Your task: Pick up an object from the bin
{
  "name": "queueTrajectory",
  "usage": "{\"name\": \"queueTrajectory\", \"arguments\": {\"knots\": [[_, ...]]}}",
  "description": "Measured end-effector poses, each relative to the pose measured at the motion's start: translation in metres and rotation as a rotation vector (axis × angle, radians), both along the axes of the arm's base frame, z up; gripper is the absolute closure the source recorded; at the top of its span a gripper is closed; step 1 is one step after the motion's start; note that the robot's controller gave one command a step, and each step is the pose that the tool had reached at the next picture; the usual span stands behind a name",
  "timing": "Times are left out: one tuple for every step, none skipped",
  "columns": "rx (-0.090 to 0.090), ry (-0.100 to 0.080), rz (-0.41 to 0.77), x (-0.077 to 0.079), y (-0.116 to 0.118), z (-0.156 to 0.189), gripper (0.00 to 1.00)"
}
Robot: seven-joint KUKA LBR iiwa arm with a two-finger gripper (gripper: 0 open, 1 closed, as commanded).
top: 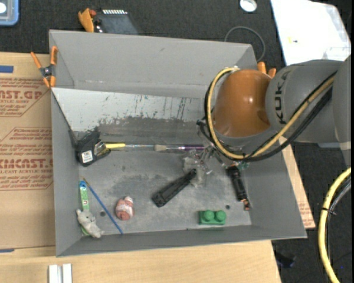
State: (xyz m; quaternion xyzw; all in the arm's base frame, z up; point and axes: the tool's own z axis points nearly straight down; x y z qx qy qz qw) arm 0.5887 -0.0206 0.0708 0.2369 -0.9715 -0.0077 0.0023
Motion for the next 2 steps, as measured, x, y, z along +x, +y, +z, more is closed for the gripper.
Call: {"name": "queueTrajectory", "arguments": {"knots": [[0.0,0.0,0.005,-0.043,-0.044,-0.001,1.0],[-0.001,-0.001,-0.005,-0.035,-0.016,0.009,1.0]]}}
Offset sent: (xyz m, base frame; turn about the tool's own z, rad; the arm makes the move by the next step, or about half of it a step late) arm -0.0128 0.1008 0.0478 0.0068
